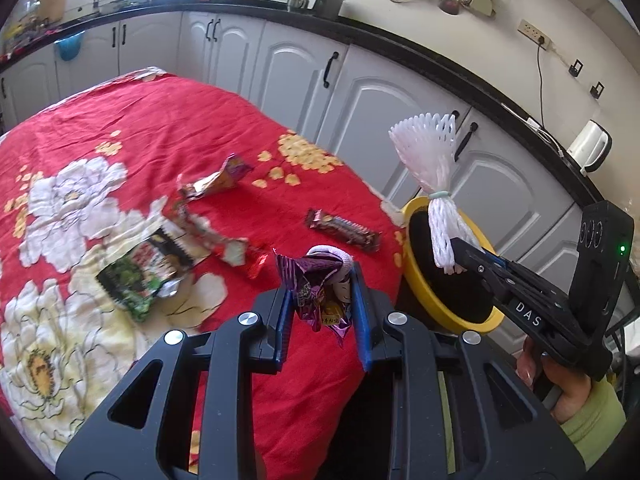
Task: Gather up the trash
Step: 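Carry the purple snack bag and white mesh net over the bin with both tools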
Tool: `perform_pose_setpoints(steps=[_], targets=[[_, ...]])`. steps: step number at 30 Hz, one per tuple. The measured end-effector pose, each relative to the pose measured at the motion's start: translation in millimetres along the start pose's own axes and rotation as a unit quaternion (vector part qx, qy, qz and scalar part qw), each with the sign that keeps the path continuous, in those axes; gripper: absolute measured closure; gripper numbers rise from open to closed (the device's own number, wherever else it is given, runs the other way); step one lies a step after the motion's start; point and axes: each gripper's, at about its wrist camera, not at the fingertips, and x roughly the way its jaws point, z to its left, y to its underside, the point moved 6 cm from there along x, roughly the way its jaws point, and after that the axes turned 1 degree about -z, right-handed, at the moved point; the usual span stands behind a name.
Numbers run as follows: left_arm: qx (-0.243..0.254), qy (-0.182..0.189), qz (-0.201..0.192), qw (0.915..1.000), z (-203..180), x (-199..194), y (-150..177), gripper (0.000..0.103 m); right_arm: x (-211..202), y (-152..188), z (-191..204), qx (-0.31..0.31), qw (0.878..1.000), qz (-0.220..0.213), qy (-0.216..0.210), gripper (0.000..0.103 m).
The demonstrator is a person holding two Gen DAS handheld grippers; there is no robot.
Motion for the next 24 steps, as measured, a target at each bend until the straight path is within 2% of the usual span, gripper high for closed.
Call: perform_pose_setpoints(steps=[24], targets=[[0.041, 0.051, 0.006, 0.9978, -89.7, 51.1, -21.3, 0.084, -29.2, 2.3, -90.0, 0.045, 0.997, -0.017, 0.066, 0.085]])
